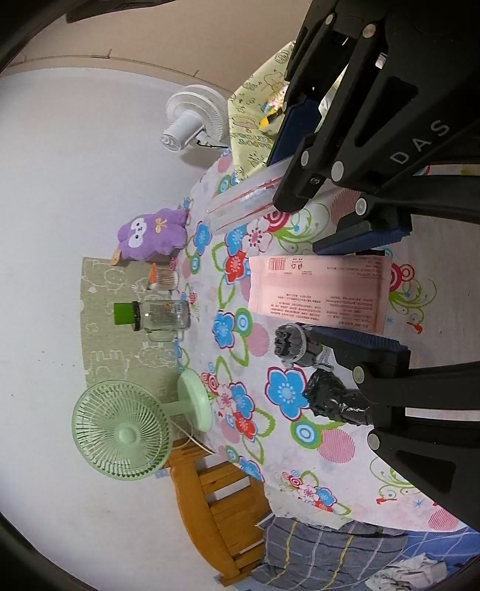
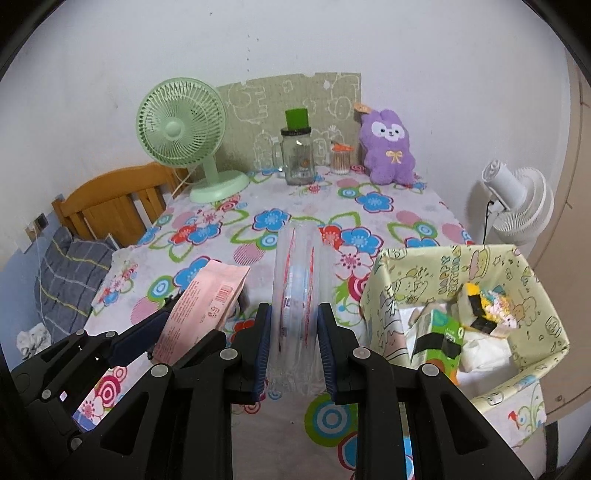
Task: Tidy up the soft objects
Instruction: 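Lift the straw bag and pink packet and carry them over the box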
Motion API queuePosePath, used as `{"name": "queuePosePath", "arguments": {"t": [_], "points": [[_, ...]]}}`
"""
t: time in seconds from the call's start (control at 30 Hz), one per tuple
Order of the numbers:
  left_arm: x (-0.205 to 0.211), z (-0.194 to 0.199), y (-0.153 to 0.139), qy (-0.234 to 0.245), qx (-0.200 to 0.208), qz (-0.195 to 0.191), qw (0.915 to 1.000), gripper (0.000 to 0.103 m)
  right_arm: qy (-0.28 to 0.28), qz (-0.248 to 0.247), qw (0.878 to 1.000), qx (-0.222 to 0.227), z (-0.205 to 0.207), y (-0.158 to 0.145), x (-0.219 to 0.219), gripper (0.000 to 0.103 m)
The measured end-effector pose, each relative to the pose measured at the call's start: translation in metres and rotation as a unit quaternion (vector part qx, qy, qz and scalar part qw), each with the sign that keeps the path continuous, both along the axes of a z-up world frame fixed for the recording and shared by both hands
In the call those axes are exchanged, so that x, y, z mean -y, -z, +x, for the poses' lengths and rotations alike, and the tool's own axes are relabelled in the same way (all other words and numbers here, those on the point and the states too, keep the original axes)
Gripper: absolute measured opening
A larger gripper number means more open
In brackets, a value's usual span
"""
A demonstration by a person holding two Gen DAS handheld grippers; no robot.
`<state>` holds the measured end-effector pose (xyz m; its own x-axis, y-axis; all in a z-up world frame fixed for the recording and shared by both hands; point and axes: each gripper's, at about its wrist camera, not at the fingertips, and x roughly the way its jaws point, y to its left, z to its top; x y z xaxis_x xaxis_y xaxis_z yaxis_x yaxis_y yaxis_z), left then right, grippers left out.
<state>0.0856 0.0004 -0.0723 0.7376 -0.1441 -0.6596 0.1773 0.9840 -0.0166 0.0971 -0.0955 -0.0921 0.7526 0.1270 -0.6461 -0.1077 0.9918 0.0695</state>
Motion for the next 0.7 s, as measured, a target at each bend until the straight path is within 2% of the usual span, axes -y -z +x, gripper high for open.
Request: {"name": "queuePosePath", "arguments": {"t": [0.7], "points": [[0.027,0.001,-0.028,0.001,0.026,0.0,0.9997,0.04,-0.006,0.002,1.0,0.027,-0.001,-0.032,0.028,0.027]]}}
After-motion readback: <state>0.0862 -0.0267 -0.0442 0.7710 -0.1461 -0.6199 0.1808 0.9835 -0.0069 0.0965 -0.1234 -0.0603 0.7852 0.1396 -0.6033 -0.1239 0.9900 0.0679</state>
